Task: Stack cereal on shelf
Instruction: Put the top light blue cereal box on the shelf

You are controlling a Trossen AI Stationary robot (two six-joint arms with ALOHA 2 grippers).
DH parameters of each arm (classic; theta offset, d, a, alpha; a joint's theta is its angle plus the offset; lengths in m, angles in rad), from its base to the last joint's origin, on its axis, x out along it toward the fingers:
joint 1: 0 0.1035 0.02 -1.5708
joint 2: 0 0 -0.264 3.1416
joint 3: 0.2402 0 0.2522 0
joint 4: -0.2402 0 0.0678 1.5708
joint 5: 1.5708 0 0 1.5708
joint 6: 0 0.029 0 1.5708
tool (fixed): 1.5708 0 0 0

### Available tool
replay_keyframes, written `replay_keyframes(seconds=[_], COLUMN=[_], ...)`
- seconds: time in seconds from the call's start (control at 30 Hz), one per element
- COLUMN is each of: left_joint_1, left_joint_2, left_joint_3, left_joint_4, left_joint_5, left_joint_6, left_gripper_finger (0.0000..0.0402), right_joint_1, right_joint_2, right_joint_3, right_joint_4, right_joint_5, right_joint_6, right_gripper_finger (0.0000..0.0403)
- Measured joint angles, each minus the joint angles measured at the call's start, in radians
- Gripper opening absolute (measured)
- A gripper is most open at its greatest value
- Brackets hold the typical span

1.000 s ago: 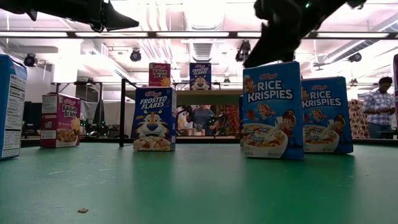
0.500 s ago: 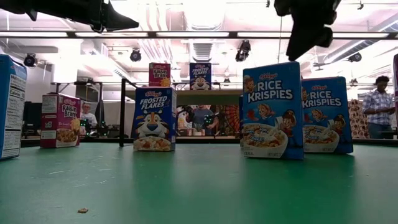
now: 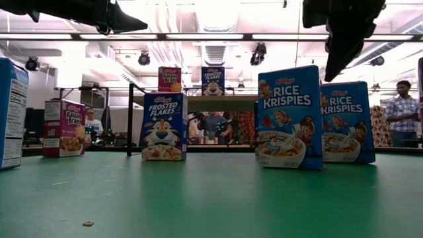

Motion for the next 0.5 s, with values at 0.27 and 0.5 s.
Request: replay_keyframes(seconds=[0.27,0.5], left_joint_1=[0.000,0.000], left_joint_2=[0.000,0.000], left_joint_3=[0.000,-0.001], left_joint_4=[0.000,0.000], left_joint_5=[0.000,0.000], left_joint_6=[0.000,0.000], left_gripper_finger=[0.0000,0.0000], right_joint_1=[0.020,0.020], right_joint_2=[0.000,0.028], right_joint_3=[-0.024,-0.024], right_joint_4=[0.001,0.003], right_joint_5=[0.002,0.008], right_joint_6=[0.001,0.000], right_gripper_finger=[0.0247,0.0240])
